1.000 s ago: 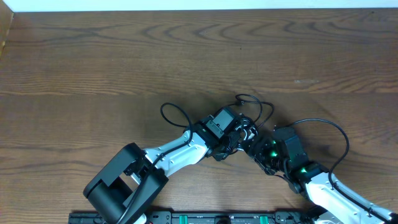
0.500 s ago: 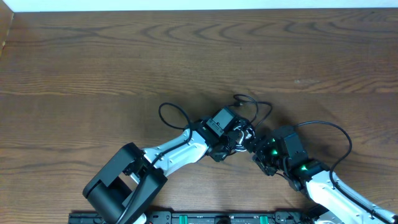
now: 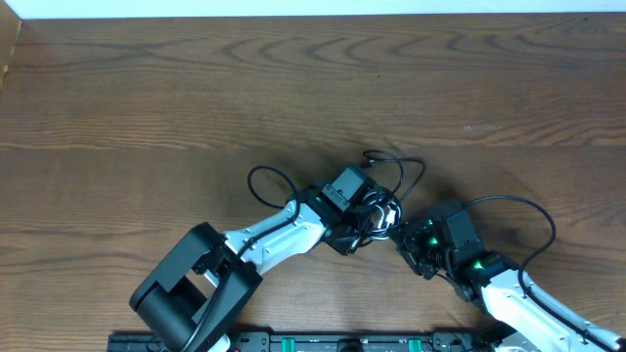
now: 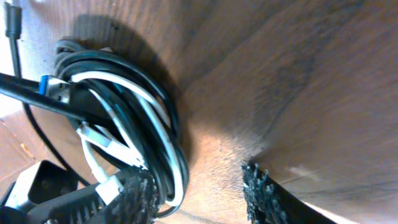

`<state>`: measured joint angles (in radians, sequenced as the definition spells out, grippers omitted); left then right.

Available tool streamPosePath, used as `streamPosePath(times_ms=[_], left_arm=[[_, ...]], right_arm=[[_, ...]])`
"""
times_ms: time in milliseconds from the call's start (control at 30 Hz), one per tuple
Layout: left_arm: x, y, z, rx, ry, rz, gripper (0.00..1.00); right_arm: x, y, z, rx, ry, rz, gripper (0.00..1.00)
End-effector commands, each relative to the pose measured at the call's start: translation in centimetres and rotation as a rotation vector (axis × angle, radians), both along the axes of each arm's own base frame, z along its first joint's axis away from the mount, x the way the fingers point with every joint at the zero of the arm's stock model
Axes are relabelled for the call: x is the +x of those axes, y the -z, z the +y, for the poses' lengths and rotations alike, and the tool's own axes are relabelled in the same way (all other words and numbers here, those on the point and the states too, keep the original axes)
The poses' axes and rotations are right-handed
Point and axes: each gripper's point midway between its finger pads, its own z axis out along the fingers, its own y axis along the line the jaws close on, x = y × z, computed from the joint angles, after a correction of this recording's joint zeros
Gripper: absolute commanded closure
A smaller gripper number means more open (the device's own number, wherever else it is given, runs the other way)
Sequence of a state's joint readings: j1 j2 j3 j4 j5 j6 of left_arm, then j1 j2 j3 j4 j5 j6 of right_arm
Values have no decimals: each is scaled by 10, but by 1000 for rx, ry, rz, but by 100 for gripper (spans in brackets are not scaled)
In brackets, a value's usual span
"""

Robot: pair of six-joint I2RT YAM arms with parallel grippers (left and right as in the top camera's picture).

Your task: Untangle cables

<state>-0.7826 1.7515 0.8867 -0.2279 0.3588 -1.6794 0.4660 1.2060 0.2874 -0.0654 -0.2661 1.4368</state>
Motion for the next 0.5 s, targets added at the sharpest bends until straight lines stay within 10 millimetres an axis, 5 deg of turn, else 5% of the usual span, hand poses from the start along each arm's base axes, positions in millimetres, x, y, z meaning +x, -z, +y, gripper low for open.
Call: streamPosePath(times_ms=[0, 167, 367, 467], left_arm=[[-8, 4, -1, -12, 19, 42, 92], [-8, 2, -5, -34, 41, 35, 92], [-12, -9, -23, -137, 85, 52, 92], [-12, -15, -30, -184, 112, 47, 92]], right_arm=[[-25, 37, -29, -132, 39, 93, 51], [-21, 35, -27, -132, 16, 59, 61], [-21, 36, -29, -142, 22, 62, 99], [-24, 37, -30, -148, 22, 73, 99]])
